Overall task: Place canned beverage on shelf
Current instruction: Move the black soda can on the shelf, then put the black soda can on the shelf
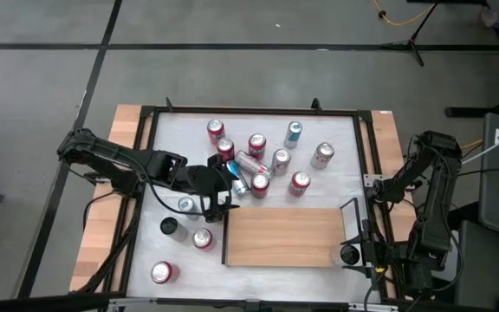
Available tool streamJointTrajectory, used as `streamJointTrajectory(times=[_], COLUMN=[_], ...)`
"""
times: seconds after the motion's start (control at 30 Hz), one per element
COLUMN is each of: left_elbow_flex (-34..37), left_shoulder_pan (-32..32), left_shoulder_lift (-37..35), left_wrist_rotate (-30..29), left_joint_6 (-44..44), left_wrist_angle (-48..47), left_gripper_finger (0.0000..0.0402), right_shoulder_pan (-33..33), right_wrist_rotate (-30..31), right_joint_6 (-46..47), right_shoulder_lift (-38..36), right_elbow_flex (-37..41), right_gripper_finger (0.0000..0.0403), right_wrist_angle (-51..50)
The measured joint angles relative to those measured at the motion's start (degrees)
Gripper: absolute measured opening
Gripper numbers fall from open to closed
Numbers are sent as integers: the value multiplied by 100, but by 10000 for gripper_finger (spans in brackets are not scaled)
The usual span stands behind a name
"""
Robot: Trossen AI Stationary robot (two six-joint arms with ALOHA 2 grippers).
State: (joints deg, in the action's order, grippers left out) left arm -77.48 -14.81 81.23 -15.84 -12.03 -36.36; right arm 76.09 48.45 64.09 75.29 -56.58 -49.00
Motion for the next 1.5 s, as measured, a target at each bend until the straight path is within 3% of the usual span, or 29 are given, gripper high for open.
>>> streamJointTrajectory(times=[0.57, 1.03, 1.5], left_elbow_flex=[-1, 0, 6], left_shoulder_pan=[-2, 0, 1], left_shoulder_lift=[0, 0, -66], left_wrist_rotate=[1, 1, 5], left_joint_6=[0, 0, -293], left_wrist_angle=[0, 0, -20], left_gripper_finger=[374, 374, 374], right_shoulder_pan=[0, 0, -2], right_wrist_rotate=[0, -37, 101], right_joint_6=[-2, -11, -9], right_shoulder_lift=[-2, -2, -18], right_elbow_flex=[-2, -2, -232], right_gripper_finger=[270, 377, 381], right_wrist_angle=[-62, -108, -184])
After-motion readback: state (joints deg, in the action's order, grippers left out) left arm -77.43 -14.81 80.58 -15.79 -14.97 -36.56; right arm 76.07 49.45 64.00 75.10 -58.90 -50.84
